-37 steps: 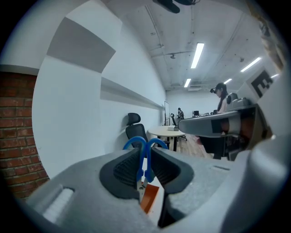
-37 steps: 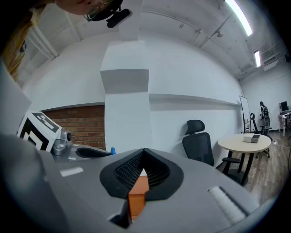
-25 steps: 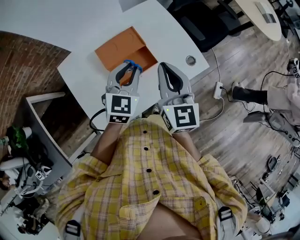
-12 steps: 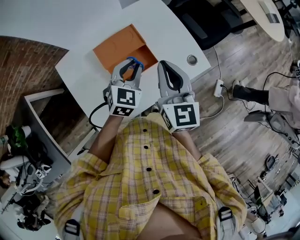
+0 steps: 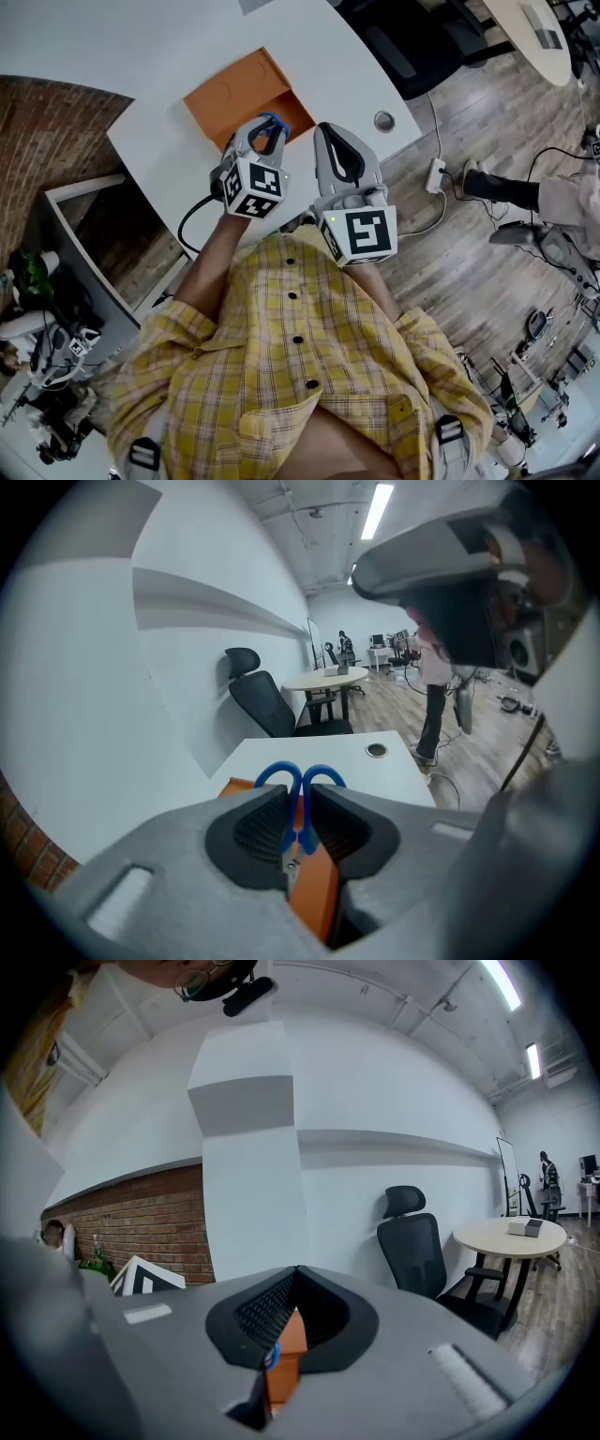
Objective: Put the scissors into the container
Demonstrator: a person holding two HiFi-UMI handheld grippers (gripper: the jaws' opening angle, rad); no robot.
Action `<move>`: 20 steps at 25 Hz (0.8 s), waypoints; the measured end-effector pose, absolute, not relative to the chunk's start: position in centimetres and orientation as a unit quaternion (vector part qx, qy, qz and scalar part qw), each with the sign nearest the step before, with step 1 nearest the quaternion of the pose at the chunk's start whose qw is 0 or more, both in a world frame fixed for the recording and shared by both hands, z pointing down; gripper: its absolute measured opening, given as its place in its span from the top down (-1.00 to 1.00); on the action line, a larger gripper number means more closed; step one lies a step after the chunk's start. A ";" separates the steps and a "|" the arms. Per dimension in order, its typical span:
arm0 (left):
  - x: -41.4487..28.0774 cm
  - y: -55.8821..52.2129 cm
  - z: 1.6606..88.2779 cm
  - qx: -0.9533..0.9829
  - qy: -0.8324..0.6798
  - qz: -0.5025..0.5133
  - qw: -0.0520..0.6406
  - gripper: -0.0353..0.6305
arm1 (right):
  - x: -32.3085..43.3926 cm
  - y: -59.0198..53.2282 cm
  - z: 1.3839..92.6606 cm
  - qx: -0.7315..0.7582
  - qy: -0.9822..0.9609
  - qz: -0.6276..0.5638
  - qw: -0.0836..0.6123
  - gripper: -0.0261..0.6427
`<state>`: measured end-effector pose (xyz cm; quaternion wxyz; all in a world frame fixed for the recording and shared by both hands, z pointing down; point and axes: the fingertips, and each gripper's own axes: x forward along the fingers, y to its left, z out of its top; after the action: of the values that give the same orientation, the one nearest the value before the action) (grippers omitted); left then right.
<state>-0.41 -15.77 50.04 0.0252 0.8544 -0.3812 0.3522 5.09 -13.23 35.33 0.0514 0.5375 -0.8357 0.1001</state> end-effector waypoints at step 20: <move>-0.6 -17.9 59.1 0.830 -0.333 0.447 0.030 0.65 | 6.1 -13.7 36.3 0.548 -0.827 0.107 0.058 0.90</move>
<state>-0.61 -17.93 59.10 0.0299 0.8298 -0.3328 0.4470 6.06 -13.68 36.28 0.0583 0.5484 -0.8273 0.1070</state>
